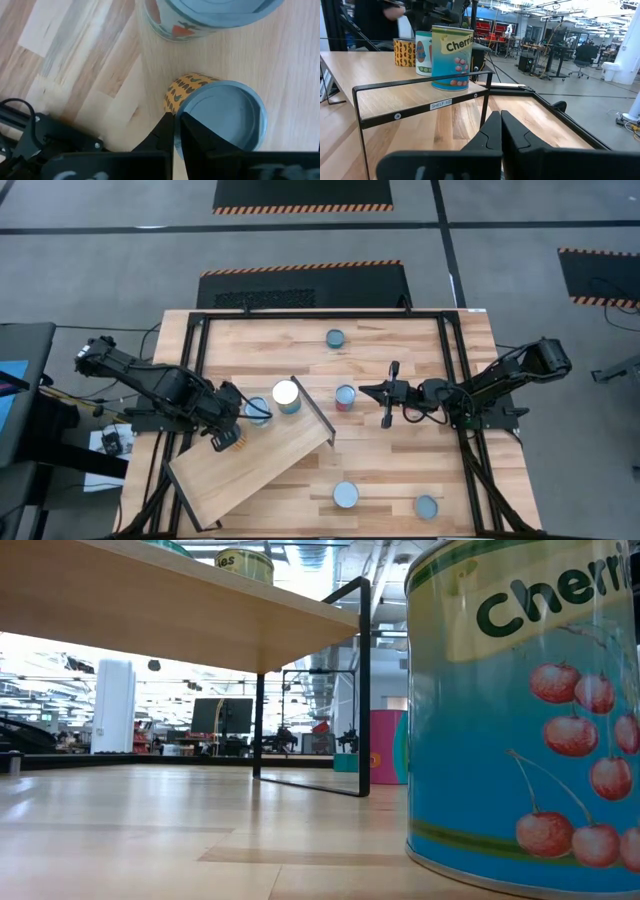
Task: Pick and place cans onto a shelf
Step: Put the canned beans on the shelf, then put the canned mushrooms on the shelf
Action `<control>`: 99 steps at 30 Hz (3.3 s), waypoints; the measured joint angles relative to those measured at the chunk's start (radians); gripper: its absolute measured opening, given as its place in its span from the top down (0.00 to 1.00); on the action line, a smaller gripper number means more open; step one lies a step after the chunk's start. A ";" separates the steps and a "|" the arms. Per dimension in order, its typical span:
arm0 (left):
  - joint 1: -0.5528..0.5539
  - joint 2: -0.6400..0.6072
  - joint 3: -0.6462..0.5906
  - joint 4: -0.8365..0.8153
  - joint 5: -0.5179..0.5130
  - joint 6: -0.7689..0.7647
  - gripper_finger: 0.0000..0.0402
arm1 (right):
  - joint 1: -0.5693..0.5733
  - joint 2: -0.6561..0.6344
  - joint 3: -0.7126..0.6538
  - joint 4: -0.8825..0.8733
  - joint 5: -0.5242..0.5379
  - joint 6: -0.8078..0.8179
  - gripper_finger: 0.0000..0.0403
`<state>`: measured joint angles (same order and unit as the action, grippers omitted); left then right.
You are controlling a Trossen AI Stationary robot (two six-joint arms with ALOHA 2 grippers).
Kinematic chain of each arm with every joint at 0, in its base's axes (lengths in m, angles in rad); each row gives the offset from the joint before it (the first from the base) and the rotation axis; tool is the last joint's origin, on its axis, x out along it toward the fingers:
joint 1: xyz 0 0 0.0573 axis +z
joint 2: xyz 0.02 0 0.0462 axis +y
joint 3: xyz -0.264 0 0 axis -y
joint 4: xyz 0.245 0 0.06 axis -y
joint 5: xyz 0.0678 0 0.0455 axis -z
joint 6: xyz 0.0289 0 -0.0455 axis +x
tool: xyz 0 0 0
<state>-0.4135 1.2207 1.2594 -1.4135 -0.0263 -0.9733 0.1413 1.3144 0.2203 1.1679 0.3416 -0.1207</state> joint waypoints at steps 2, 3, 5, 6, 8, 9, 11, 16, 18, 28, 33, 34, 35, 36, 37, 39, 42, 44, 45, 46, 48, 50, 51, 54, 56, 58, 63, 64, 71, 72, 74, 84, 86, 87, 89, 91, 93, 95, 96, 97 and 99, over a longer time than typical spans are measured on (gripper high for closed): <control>0.000 -0.005 -0.002 0.001 0.002 -0.005 0.99 | 0.000 0.000 0.000 0.000 0.000 0.000 0.98; 0.000 -0.006 -0.003 0.000 0.002 -0.007 0.99 | 0.000 0.000 0.000 0.000 0.000 0.000 0.98; 0.000 -0.006 -0.002 0.000 -0.001 -0.007 0.99 | 0.000 0.000 0.000 0.007 0.000 0.000 0.98; 0.000 -0.006 -0.002 0.000 -0.003 -0.007 0.98 | 0.000 0.000 0.000 0.008 0.000 0.000 0.98; 0.000 -0.006 -0.003 0.000 -0.005 -0.006 0.96 | 0.000 0.000 0.000 0.007 0.000 0.000 0.98; 0.000 -0.006 -0.003 0.000 -0.005 -0.006 0.95 | 0.000 0.000 0.000 0.008 0.000 0.000 0.98; 0.000 -0.005 -0.003 0.000 -0.008 -0.005 0.93 | 0.000 0.000 0.000 0.008 0.000 -0.001 0.98; -0.001 -0.005 -0.003 -0.001 -0.029 -0.003 0.92 | 0.000 0.000 0.000 0.015 0.000 -0.001 0.98; -0.001 -0.005 -0.003 -0.003 -0.036 -0.003 0.93 | 0.000 0.000 0.000 0.015 0.000 -0.003 0.98; -0.001 -0.004 -0.001 -0.005 -0.067 0.002 0.93 | 0.000 0.000 0.000 0.015 0.000 -0.003 0.98; 0.000 0.000 0.028 -0.008 -0.086 0.002 0.93 | 0.000 0.000 0.000 0.015 0.000 -0.003 0.98; 0.000 -0.002 0.033 -0.007 -0.090 0.002 0.93 | 0.000 0.000 0.000 0.015 0.000 -0.003 0.98; 0.000 -0.002 0.034 -0.007 -0.092 0.002 0.93 | 0.000 0.000 0.000 0.015 0.000 -0.003 0.98; 0.000 -0.002 0.034 -0.011 -0.091 0.002 0.93 | 0.000 0.000 0.000 0.015 0.000 -0.003 0.98; 0.000 -0.002 0.034 -0.014 -0.091 0.002 0.93 | 0.000 0.000 0.000 0.015 0.000 -0.003 0.98; 0.000 -0.002 0.031 -0.012 -0.087 0.002 0.93 | 0.000 0.000 0.000 0.015 0.000 -0.003 0.98; 0.000 -0.002 0.028 -0.011 -0.087 0.002 0.93 | 0.000 0.000 0.000 0.015 0.000 -0.003 0.98; 0.000 -0.002 0.028 -0.012 -0.087 0.002 0.93 | 0.000 0.000 0.000 0.015 0.000 -0.002 0.98; 0.000 -0.002 0.028 -0.012 -0.088 0.002 0.93 | 0.000 0.000 0.000 0.015 0.000 -0.002 0.98; 0.000 -0.002 0.029 -0.014 -0.088 0.006 0.93 | 0.000 0.000 0.000 0.015 0.000 -0.002 0.98; 0.000 -0.002 0.041 -0.034 -0.105 0.020 0.93 | 0.000 0.000 0.000 0.015 0.000 -0.002 0.98; -0.002 -0.005 0.058 -0.052 -0.151 0.034 0.93 | 0.000 0.000 0.000 0.015 0.000 -0.001 0.98; -0.008 -0.011 0.061 -0.054 -0.178 0.041 0.93 | 0.001 0.000 0.000 0.015 0.000 0.000 0.98; -0.040 -0.060 0.062 -0.048 -0.256 0.071 0.93 | 0.004 0.000 0.000 0.022 0.000 0.000 0.98; -0.059 -0.094 0.059 -0.022 -0.294 0.086 0.93 | 0.005 0.000 0.001 0.025 0.000 -0.001 0.98; -0.082 -0.138 0.040 0.004 -0.340 0.089 0.93 | 0.009 0.000 0.001 0.036 0.000 -0.007 0.98; -0.158 -0.274 -0.081 0.150 -0.459 0.137 0.94 | 0.022 0.000 0.019 0.039 0.000 -0.019 0.98; -0.174 -0.304 -0.118 0.206 -0.480 0.168 0.95 | 0.028 0.000 0.031 0.031 0.000 -0.024 0.98; -0.247 -0.491 -0.385 0.558 -0.521 0.354 0.99 | 0.131 -0.063 0.279 -0.447 0.036 0.013 0.99; -0.257 -0.515 -0.410 0.576 -0.523 0.362 0.99 | 0.157 -0.071 0.331 -0.573 0.063 0.050 0.99; -0.283 -0.560 -0.444 0.604 -0.534 0.378 0.99 | 0.219 -0.070 0.440 -0.820 0.105 0.127 0.99; -0.442 -0.707 -0.465 0.613 -0.668 0.499 1.00 | 0.544 0.061 0.843 -1.525 0.283 0.627 0.99; -0.458 -0.717 -0.465 0.613 -0.675 0.524 1.00 | 0.588 0.104 0.909 -1.647 0.289 0.761 0.99; -0.460 -0.721 -0.470 0.625 -0.678 0.540 1.00 | 0.608 0.127 0.936 -1.719 0.287 0.828 0.99; -0.463 -0.741 -0.498 0.676 -0.663 0.577 1.00 | 0.645 0.171 0.987 -1.852 0.284 0.951 0.99; -0.460 -0.768 -0.536 0.734 -0.627 0.621 1.00 | 0.675 0.203 1.023 -1.965 0.282 1.051 0.99; -0.450 -0.799 -0.568 0.793 -0.608 0.666 1.00 | 0.707 0.218 1.033 -2.043 0.277 1.133 0.99; -0.427 -0.841 -0.583 0.841 -0.582 0.722 1.00 | 0.739 0.214 1.033 -2.085 0.280 1.199 0.99; -0.413 -0.863 -0.587 0.866 -0.565 0.751 1.00 | 0.758 0.206 1.033 -2.097 0.290 1.225 0.99; -0.397 -0.883 -0.589 0.890 -0.550 0.784 1.00 | 0.778 0.197 1.033 -2.108 0.307 1.247 0.99; -0.359 -0.919 -0.589 0.923 -0.521 0.832 1.00 | 0.813 0.183 1.034 -2.126 0.335 1.284 0.99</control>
<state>-0.7728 0.3015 0.6708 -0.4905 -0.5472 -0.1417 0.9545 1.4971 1.2541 -0.9580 0.6768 1.1632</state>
